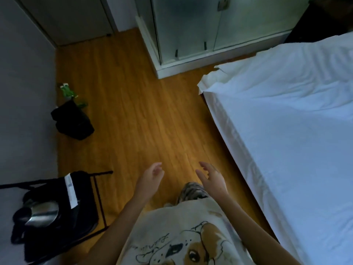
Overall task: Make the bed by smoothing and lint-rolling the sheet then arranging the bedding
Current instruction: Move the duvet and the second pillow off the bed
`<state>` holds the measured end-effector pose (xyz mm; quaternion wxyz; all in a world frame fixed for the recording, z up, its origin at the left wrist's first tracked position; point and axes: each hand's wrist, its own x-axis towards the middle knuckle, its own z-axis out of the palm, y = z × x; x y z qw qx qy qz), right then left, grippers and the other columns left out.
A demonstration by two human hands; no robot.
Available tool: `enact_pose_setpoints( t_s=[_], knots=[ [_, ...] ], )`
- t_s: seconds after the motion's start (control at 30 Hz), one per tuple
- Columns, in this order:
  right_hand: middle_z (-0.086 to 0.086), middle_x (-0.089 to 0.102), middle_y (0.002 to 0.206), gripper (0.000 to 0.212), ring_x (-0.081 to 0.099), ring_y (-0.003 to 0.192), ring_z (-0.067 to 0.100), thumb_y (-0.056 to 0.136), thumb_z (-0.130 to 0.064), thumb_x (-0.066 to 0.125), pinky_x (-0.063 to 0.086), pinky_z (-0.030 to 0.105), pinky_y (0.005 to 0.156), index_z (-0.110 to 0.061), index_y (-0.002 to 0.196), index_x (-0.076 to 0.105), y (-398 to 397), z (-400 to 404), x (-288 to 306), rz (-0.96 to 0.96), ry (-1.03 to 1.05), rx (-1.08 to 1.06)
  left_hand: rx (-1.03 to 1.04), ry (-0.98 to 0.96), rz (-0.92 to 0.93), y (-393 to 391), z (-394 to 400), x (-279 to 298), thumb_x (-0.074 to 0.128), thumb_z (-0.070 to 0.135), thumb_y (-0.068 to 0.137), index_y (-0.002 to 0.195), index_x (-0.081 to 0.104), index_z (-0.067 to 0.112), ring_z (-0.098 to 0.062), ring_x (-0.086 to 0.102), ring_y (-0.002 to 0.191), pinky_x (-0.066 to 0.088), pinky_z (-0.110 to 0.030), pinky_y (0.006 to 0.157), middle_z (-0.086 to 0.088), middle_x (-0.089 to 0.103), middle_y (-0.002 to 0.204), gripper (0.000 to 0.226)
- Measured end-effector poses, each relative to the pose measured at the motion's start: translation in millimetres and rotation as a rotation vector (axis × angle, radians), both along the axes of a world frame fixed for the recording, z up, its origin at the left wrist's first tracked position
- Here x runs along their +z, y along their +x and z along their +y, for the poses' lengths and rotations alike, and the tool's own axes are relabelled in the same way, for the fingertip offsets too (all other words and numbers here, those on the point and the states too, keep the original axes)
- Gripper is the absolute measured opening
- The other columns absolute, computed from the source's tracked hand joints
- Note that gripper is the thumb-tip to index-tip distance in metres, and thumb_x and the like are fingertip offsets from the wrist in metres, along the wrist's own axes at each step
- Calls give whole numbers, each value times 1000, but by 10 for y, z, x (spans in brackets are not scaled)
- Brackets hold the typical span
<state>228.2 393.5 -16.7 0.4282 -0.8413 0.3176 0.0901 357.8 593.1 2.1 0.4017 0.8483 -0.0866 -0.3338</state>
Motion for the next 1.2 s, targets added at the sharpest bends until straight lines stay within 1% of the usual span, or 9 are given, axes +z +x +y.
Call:
enact_pose_setpoints(
  t_s=[0.1,0.3,0.47,0.57,0.67,0.8,0.93,1.1,1.2],
  knots=[
    [-5,56,132,47,53,117,9,96,-49,46,46,31,96,-29,139,45,590,-188,-111,28,1,-25,-1,-22,13,637,-247,-15,53,27,99,127,56,26,-3,56,103,43,-16,78,11,60,111,28],
    [-5,59,128,45,55,113,9,96,-48,48,46,29,92,-29,137,47,2024,-795,-453,40,41,-124,-12,11,21,1969,-941,-229,53,29,99,127,57,24,5,54,98,42,-12,73,16,59,107,29],
    [-1,58,130,42,56,112,12,97,-41,50,47,29,93,-24,136,49,3334,-1535,-535,-2,108,-146,-81,77,-45,3299,-1693,-153,54,27,98,126,58,22,-5,57,102,44,-17,78,11,61,109,28],
    [-4,57,129,42,55,113,10,97,-40,51,46,26,93,-25,136,49,4058,-2073,-381,-28,83,-176,-163,82,-62,4071,-2259,16,53,27,99,127,57,19,-10,57,105,47,-24,87,4,61,115,30],
    [-5,58,126,41,56,111,9,97,-40,51,46,26,93,-24,134,50,4507,-2489,-220,-67,52,-272,-266,81,-88,4650,-2808,104,52,27,99,129,56,19,-11,56,106,47,-26,89,5,60,115,31],
    [-7,57,129,41,55,115,9,97,-41,51,43,23,95,-25,135,50,4822,-2982,-232,-56,42,-435,-428,77,-73,5279,-3626,89,52,27,100,128,55,21,-9,56,105,46,-24,86,7,59,112,29],
    [-5,58,131,41,56,116,12,97,-42,50,44,26,95,-26,135,50,5037,-3502,-435,-10,62,-667,-637,76,-70,5904,-4589,-64,52,28,99,124,57,20,-12,59,106,51,-32,90,6,62,111,27],
    [0,61,125,42,58,109,13,96,-39,54,48,27,89,-21,133,52,5469,-4229,-623,-14,100,-1009,-893,64,-86,6609,-5868,-234,51,25,99,129,54,19,-8,55,103,42,-16,78,6,59,113,30],
    [2,63,122,40,58,104,14,95,-35,57,49,31,89,-17,131,54,5874,-4670,-564,-52,96,-1289,-1091,76,-83,7052,-6664,-244,51,23,99,132,52,16,-10,56,106,41,-16,79,1,60,120,33]
  ],
)
